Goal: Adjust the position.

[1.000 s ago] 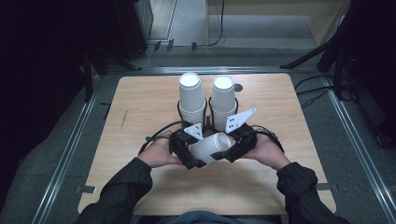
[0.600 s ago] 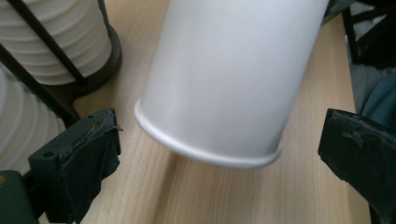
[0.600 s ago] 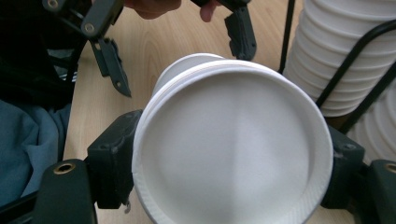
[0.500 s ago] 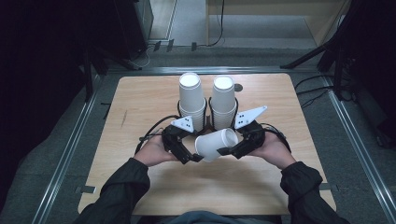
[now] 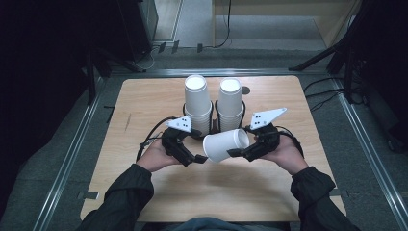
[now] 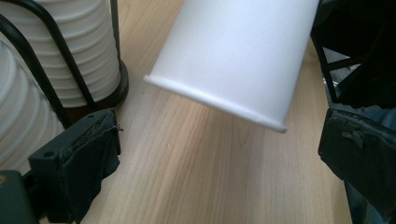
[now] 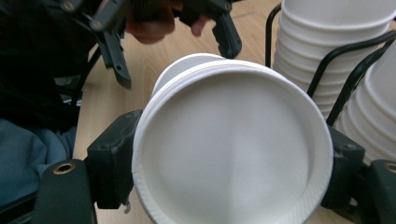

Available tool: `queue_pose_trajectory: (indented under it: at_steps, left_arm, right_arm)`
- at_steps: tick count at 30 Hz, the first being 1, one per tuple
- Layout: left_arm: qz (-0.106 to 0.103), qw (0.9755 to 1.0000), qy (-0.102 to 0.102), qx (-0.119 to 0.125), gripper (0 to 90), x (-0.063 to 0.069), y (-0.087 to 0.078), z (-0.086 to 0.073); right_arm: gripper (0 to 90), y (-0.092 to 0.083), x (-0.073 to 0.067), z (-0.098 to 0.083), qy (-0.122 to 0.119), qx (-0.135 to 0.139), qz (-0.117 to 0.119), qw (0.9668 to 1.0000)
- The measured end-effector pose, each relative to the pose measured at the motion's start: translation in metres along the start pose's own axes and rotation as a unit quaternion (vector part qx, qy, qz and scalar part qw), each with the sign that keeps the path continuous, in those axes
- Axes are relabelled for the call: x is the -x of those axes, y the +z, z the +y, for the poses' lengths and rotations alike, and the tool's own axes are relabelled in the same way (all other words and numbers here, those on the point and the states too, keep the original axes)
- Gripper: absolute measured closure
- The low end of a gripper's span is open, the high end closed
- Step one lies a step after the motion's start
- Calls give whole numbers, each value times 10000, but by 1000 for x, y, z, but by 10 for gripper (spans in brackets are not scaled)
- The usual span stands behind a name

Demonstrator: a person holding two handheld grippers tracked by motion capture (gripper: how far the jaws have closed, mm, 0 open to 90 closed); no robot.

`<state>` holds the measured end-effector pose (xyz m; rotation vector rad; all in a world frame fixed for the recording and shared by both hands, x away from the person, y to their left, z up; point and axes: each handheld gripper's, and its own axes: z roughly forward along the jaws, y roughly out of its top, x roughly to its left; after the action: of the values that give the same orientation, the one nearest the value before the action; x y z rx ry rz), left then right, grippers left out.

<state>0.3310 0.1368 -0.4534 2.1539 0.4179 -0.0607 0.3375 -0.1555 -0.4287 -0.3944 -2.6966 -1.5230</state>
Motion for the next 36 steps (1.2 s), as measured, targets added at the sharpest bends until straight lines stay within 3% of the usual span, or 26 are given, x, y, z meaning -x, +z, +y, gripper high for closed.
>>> queue_pose_trajectory:
  at_steps: [15, 21, 28, 32, 36]
  left_arm:
    - [-346, 9992, 204, -24, 0, 8, 20, 3]
    - [-375, 9990, 236, 96, 0, 11, 21, 4]
    - [-275, 9983, 403, 322, 84, 16, 16, 5]
    - [-229, 9982, 477, 271, 112, 16, 13, 8]
    - [-298, 9988, 333, 176, 118, 13, 11, 9]
  right_arm:
    - [231, -1, -13, 14, -116, 295, 281, 9991]
    - [231, 4, -16, 16, -157, 293, 412, 9986]
    - [234, 7, -16, 16, -160, 395, 481, 9979]
    - [237, 4, -16, 15, -173, 475, 493, 9975]
    - [208, 4, -13, 14, -46, 451, 496, 9977]
